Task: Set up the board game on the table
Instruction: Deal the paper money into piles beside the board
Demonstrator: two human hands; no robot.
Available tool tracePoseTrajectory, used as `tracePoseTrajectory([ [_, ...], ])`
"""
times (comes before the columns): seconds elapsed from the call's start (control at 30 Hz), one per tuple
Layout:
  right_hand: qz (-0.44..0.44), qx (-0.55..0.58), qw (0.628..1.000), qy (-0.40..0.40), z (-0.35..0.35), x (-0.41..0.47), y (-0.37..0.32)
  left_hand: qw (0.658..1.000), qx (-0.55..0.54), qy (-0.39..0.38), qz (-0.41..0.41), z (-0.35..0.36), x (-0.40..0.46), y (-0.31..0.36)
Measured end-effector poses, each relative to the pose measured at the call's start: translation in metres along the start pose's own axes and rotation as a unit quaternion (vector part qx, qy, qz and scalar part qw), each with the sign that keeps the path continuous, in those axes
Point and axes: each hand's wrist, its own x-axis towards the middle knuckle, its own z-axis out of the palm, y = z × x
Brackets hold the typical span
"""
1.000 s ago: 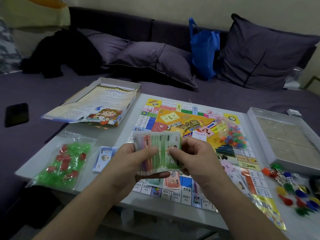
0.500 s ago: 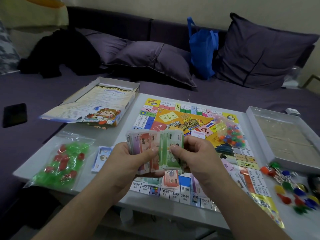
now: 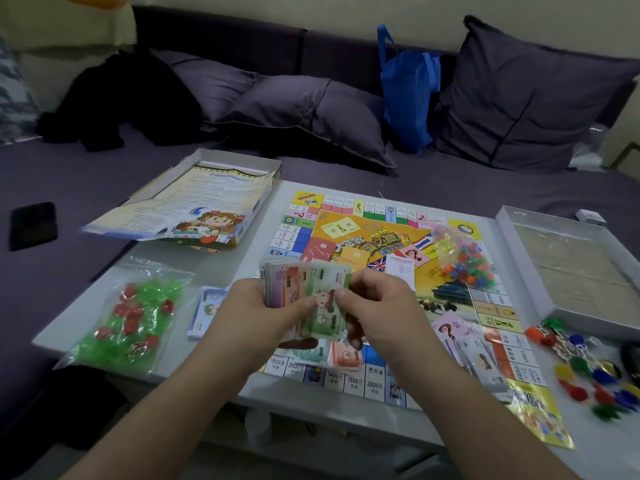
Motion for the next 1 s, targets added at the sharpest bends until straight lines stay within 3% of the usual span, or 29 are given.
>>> tracePoseTrajectory([
  [0.23,0.03,-0.05,0.998,0.04,0.006,0.014,0.0,0.991,-0.079,0.101,-0.024,-0.038,0.012,0.011],
  [0.43,0.081,-0.19,0.978,0.021,0.033,0.02,0.016,0.991,-0.095,0.093,-0.03,-0.042,0.009,0.012],
  [0.53,0.08,-0.276,0.957,0.034,0.044,0.018,0.019,0.991,-0.1,0.08,-0.031,-0.04,0.007,0.013],
  [0.63,0.037,-0.431,0.901,0.034,0.048,0.01,0.022,0.993,-0.1,0.061,-0.03,-0.038,0.005,0.016],
  [0.7,0.016,-0.47,0.881,0.043,0.044,0.006,0.02,0.993,-0.106,0.049,-0.033,-0.038,0.004,0.018],
  [0.77,0.01,-0.4,0.915,0.053,0.036,0.007,0.015,0.992,-0.116,0.035,-0.038,-0.037,0.003,0.02],
  [0.87,0.016,-0.173,0.983,0.065,0.017,0.012,0.004,0.99,-0.132,0.005,-0.047,-0.033,0.0,0.021],
  [1.0,0.025,0.051,0.998,-0.015,0.002,0.003,-0.013,0.988,-0.13,-0.042,-0.073,-0.02,-0.005,0.018],
])
